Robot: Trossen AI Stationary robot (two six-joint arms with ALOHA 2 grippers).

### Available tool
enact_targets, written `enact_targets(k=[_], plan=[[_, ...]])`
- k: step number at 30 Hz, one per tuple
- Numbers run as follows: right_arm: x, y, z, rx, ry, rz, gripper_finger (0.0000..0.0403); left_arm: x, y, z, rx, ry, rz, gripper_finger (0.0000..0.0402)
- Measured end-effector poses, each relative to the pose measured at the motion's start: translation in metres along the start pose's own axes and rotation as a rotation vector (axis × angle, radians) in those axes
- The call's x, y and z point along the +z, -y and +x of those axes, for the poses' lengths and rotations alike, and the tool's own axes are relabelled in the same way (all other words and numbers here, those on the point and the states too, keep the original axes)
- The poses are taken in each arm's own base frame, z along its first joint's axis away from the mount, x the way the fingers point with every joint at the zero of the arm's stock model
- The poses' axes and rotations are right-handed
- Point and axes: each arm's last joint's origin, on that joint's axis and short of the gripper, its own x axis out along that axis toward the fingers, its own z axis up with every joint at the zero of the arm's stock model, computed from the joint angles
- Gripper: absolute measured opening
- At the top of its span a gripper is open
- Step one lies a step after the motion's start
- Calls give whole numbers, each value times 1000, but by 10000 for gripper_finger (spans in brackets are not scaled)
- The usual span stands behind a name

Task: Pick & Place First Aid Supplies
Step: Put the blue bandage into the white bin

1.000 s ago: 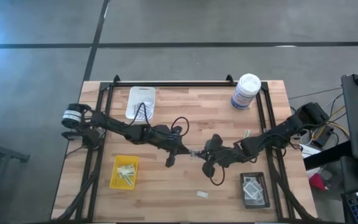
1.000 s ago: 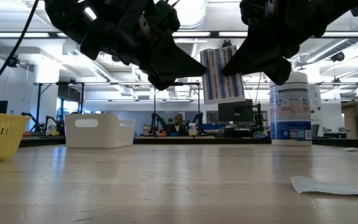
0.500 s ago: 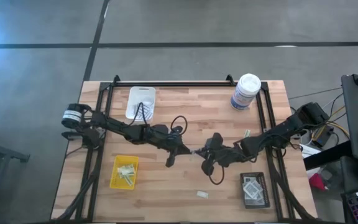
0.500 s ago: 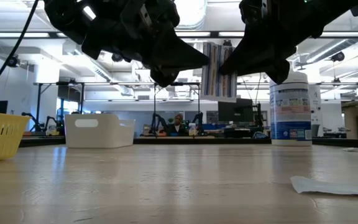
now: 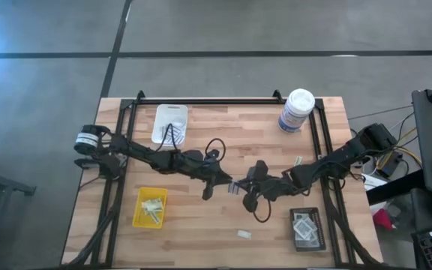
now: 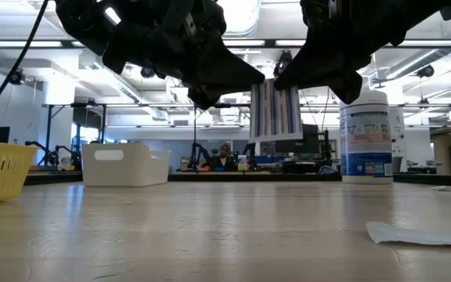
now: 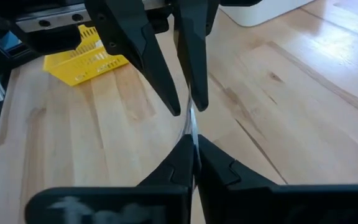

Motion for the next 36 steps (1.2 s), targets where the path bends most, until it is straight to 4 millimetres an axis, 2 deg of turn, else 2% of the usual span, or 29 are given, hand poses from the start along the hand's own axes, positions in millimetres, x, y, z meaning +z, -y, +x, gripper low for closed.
enact_targets(k=[10, 15, 19, 24, 30, 36], plan=[[0, 0, 0, 1, 1, -1, 8, -3, 1, 0, -26, -35, -31, 55], [0, 0, 0, 3, 3, -10, 8, -8, 0, 0, -16, -88, -51, 85], [1, 0, 0, -4, 12, -14, 8, -6, 1, 0, -20, -66, -52, 115], [4, 0, 1, -16, 44, -2, 8, -2, 1, 0, -27, -28, -55, 125], [6, -1, 1, -2, 67, 0, 8, -2, 1, 0, -27, -28, -55, 102], [6, -2, 1, -1, 69, -10, 8, -2, 0, 0, -23, -28, -56, 32]])
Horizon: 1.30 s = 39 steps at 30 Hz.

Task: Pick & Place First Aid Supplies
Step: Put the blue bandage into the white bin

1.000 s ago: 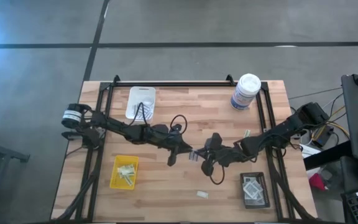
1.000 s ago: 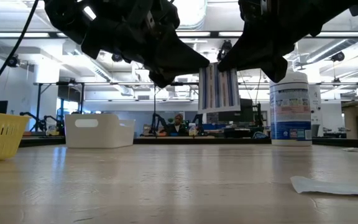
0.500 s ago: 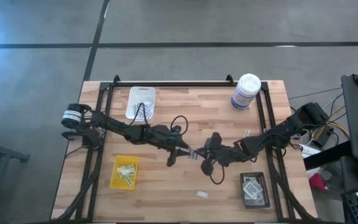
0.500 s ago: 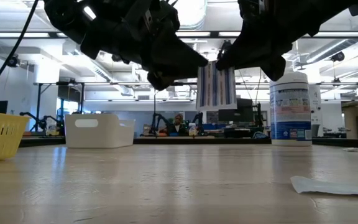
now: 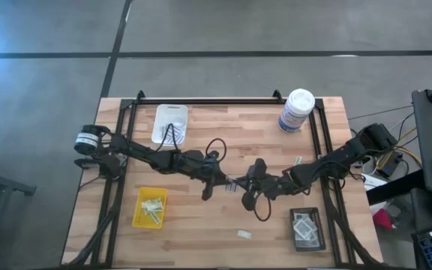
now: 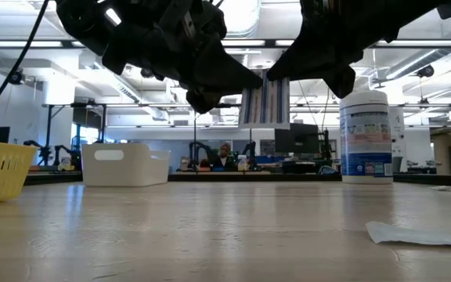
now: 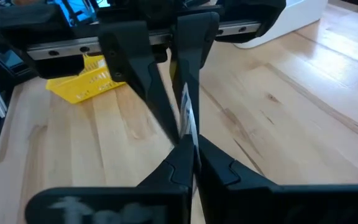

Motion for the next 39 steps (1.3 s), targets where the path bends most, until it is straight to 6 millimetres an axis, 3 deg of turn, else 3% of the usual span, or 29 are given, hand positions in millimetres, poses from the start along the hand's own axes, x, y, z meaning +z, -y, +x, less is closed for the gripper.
enact_targets(k=[2, 8, 17, 22, 30, 39], plan=[[0, 0, 0, 0, 0, 0, 8, 0, 0, 0, 2, 1, 1, 9], [1, 2, 1, -6, 2, 36, 19, 0, -1, 0, 6, -3, 12, 1], [3, 4, 2, -16, 1, 38, 92, -6, -4, -1, 67, -56, 26, 1], [7, 11, -11, -47, -45, 40, 120, -6, -13, -8, 178, -111, 37, 0], [15, 24, -36, -109, -109, 125, 125, 12, -21, -46, 376, -202, 89, 0], [5, 29, -34, -181, -173, 167, 107, 28, -27, -112, 928, -272, 117, 0]])
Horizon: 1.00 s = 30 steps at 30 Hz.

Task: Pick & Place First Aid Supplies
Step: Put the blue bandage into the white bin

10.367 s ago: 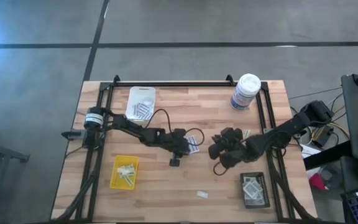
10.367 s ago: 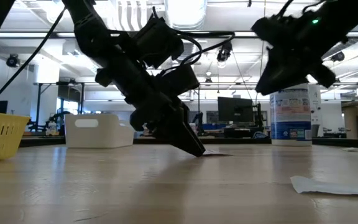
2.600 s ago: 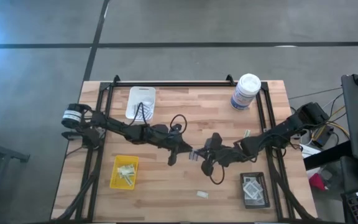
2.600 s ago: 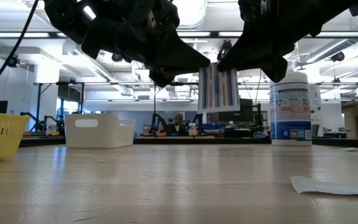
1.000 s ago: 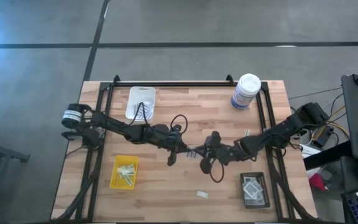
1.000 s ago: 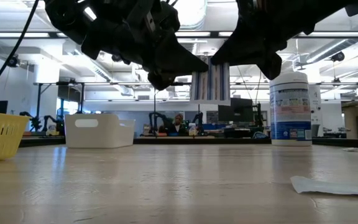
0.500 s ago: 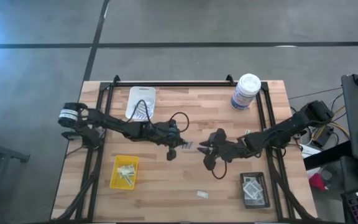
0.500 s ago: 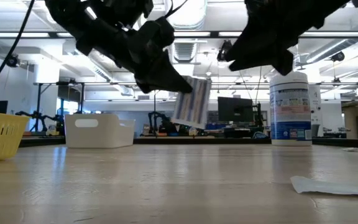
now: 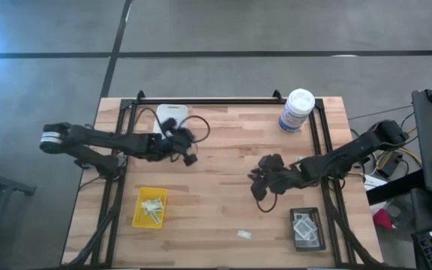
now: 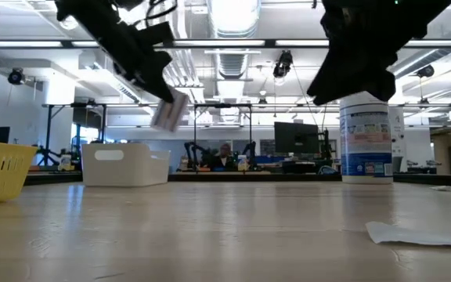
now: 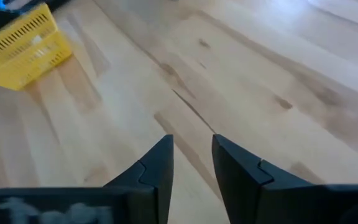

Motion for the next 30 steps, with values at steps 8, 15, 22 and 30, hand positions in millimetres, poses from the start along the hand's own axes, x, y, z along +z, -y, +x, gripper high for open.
enact_targets(k=[8, 15, 22, 30], plan=[[-13, -1, 17, -38, -59, -25, 97, -4, -37, -1, 185, -62, -84, 0], [-17, -2, 18, -16, -112, -25, 86, -11, -70, 20, 154, -176, -260, 0], [-17, -2, 18, -15, -112, -36, 75, -21, -85, 32, 155, -233, -297, 4], [-17, -2, 18, -15, -112, -36, 68, -29, -85, 35, 179, -255, -278, 67]])
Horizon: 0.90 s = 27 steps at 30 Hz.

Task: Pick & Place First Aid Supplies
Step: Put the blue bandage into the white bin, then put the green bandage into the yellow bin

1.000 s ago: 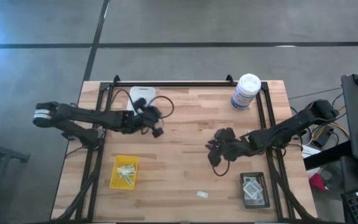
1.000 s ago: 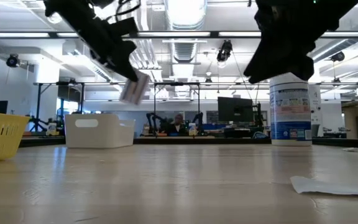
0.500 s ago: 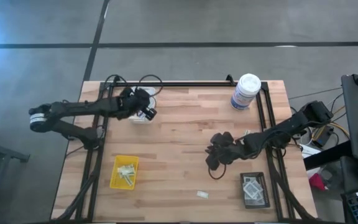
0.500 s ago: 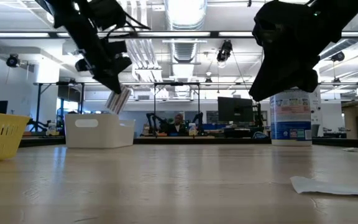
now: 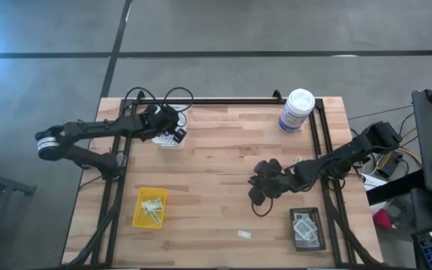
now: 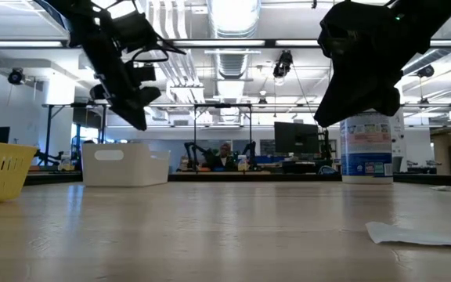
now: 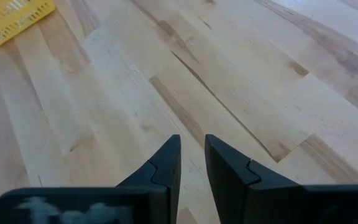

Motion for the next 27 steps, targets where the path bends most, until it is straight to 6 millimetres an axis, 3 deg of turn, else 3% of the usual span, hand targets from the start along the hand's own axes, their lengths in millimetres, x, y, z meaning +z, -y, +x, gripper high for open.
enact_targets(k=[8, 13, 19, 27], plan=[[1, 1, -4, 19, -22, 4, 77, 11, -4, -5, 87, 53, 11, 107], [3, 9, -19, -6, -58, 63, 73, 20, 1, -14, -39, 72, 34, 108], [1, 28, -38, -121, -114, 200, 64, 19, 26, -25, -332, 95, 108, 108], [-6, 48, -50, -284, -225, 271, 62, 13, 66, -54, -526, 225, 181, 108]])
